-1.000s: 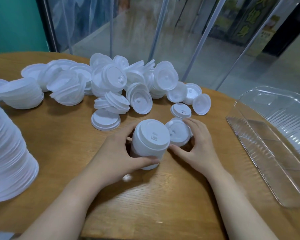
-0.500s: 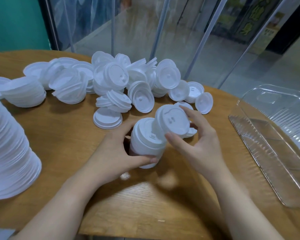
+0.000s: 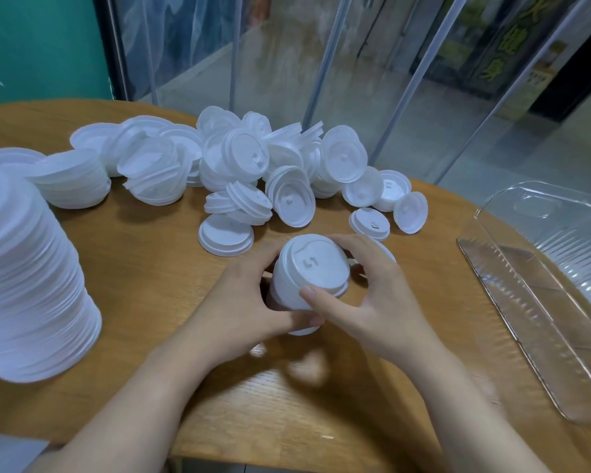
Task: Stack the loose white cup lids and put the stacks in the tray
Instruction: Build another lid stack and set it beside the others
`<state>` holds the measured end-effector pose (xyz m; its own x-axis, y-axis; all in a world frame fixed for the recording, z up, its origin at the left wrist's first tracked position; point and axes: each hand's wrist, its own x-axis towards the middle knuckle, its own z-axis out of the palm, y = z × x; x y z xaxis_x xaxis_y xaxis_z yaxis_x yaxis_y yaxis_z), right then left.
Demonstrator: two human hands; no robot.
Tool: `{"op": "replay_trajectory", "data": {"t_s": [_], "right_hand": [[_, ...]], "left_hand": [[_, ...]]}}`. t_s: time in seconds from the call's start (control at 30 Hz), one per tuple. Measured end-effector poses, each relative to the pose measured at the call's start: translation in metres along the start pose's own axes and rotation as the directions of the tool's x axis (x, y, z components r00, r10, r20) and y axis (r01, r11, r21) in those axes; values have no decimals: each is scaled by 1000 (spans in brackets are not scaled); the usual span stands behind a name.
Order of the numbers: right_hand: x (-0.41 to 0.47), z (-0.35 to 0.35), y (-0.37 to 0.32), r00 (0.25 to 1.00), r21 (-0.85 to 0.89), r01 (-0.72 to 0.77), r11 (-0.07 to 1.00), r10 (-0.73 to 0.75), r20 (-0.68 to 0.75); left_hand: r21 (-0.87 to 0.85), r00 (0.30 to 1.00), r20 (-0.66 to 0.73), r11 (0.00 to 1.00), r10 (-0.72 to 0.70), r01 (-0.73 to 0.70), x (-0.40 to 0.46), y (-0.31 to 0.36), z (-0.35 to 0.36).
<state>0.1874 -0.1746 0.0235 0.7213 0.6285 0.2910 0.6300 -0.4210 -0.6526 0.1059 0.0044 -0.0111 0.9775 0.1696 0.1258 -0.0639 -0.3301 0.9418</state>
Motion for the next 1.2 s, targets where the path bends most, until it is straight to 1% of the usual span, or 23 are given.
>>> {"op": "replay_trajectory", "data": {"t_s": [0.27,0.37,0.4,0.47,0.53,0.6,0.7,0.77,0.93,1.07,1.13,1.2], "right_hand": [[0,1,-3,999,-96,-9,995,12,33],[-2,-2,0,998,-36,-36,999,38,59],[-3,-5,4,998,-1,-58,998,58,40],[-4,-12,17,993,34,-87,996,89,-76],[-3,-21,38,973,-44,-103,994,91,-212],[-1,-28,63,962,-149,-141,979,100,-253],[0,-27,96,975,-258,-113,959,57,-214],[-2,-21,108,978,-283,-86,955,26,-209],[-1,-13,118,971,-184,-174,968,137,-198],[4,-13,120,963,-198,-210,957,168,-210],[3,-11,123,967,-207,-176,962,129,-221],[3,-11,123,978,-231,-86,969,38,-205]], "left_hand": [[-5,1000,16,1000,8,-8,0,2,-1],[4,1000,1,1000,19,-19,0,2,0],[13,1000,-6,999,30,-30,0,2,0],[26,999,-13,999,36,-35,1,0,0],[27,1000,-10,999,27,-27,1,-1,0],[32,1000,-7,999,22,-22,1,-2,0],[33,1000,-5,999,15,-15,1,-2,0],[33,1000,-2,999,13,-13,1,-1,1],[36,1000,-2,999,19,-19,0,0,1],[43,1000,-9,999,20,-19,0,0,3],[51,1000,-14,999,18,-18,0,0,4],[58,1000,-15,998,12,-11,0,0,5]]}}
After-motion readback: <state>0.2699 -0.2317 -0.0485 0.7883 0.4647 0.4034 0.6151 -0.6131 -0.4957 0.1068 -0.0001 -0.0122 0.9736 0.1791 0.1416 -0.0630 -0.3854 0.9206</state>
